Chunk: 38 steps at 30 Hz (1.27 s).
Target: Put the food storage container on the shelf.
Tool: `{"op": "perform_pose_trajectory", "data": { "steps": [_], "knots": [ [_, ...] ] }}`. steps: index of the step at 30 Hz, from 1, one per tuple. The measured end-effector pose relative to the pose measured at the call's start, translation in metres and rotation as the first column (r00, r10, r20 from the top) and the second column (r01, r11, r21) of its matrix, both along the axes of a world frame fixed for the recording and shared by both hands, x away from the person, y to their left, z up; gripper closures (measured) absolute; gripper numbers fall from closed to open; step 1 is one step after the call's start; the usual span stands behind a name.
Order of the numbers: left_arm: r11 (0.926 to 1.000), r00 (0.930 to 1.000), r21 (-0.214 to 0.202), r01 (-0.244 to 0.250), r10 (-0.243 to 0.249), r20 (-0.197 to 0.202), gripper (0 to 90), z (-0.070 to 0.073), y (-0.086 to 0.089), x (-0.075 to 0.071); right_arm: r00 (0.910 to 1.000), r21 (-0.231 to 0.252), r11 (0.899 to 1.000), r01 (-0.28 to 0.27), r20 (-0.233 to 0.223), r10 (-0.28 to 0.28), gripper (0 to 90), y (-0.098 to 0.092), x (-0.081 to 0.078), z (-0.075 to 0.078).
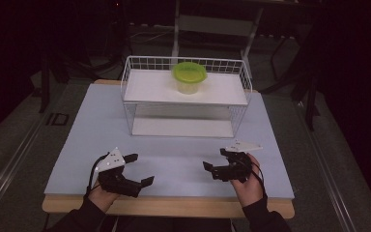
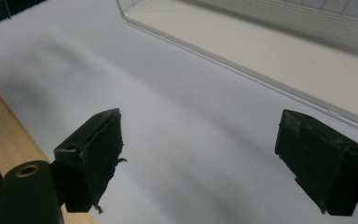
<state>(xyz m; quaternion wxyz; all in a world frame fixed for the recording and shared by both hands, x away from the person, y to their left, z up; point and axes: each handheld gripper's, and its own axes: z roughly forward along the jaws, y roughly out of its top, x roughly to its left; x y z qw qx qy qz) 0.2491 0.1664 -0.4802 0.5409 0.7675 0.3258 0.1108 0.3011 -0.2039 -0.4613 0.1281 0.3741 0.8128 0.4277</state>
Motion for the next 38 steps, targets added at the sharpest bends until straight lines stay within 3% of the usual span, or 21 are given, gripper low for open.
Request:
{"op": "perform_pose_trajectory", "data": {
  "steps": [13, 19, 28, 38],
  "knots": [
    [0.9999, 1.0000, -0.010, 0.002, -0.002, -0.007, 1.1, 0.000, 0.001, 0.000, 0.9997, -0.045, 0.999, 0.013, 0.022, -0.012, 14.6, -0.017, -0.016, -0.013],
    [1.0000, 1.0000, -0.005, -0.001, 0.001, -0.008, 1.1, 0.000, 0.003, -0.003, 0.9999, -0.065, 0.998, 0.009, -0.008, -0.010, 14.6, -0.025, -0.021, -0.024],
    [0.9998, 1.0000, 0.017, -0.007, 0.007, 0.004, 1.1, -0.002, 0.002, -0.006, 0.9991, -0.058, 0.998, 0.040, -0.009, -0.040, 14.6, -0.031, -0.015, -0.030],
    [0.9999, 0.9996, -0.002, -0.014, 0.014, -0.026, 1.1, -0.005, 0.006, -0.002, 0.9992, -0.081, 0.996, 0.035, -0.017, -0.037, 14.6, -0.029, -0.015, -0.033]
  ]
}}
